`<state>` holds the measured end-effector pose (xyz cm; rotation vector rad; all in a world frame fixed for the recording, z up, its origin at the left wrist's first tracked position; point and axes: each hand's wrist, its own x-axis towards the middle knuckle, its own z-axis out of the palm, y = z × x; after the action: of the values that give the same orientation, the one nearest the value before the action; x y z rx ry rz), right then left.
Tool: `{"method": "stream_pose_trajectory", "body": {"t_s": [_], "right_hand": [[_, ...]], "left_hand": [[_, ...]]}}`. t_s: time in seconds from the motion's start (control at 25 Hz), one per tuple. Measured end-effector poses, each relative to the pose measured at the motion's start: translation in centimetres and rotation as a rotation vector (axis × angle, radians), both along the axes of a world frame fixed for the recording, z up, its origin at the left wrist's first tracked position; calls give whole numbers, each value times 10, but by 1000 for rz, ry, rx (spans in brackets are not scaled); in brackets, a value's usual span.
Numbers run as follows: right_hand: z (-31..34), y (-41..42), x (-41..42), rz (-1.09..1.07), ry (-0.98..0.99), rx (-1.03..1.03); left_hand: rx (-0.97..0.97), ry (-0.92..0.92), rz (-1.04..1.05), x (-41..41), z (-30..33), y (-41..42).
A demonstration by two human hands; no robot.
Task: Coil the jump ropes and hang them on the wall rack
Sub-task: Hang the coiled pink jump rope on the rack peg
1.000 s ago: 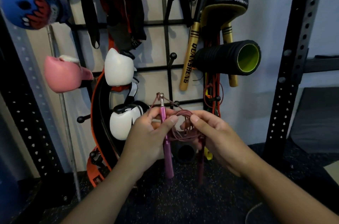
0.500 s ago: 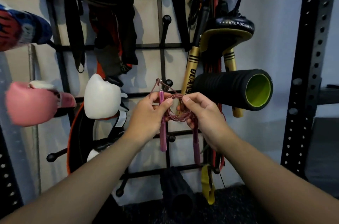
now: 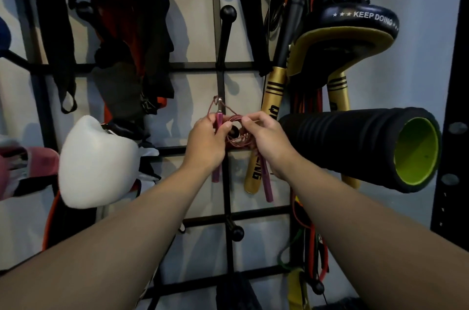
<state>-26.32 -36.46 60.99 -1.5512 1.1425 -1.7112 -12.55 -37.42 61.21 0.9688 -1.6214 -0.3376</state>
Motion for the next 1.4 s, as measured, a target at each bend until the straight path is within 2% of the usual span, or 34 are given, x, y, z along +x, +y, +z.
{"method": "stream_pose_trajectory", "body": {"t_s": [0.2, 0.36, 0.56, 0.76, 0.92, 1.12, 1.28, 1.4], "right_hand": [[-8, -35, 1, -20, 9, -40], [-21, -51, -2, 28, 14, -49], [-37, -79, -3, 58, 29, 41], [-45, -102, -6, 35, -9, 80], [-52, -122, -6, -33, 7, 81], [-50, -147, -1, -220, 115, 120], [-48, -151, -4, -258, 192, 142], [-46, -145, -6, -218, 191, 179]], "left_hand": [[-91, -3, 69, -4, -12, -34], [-117, 84, 23, -6, -26, -54], [108, 232, -105, -3, -40, -80], [130, 310, -86, 2, -47, -104], [109, 295, -59, 3, -61, -117], [265, 459, -40, 4, -75, -144], [238, 169, 108, 8, -69, -158], [246, 30, 136, 16, -54, -153]]}}
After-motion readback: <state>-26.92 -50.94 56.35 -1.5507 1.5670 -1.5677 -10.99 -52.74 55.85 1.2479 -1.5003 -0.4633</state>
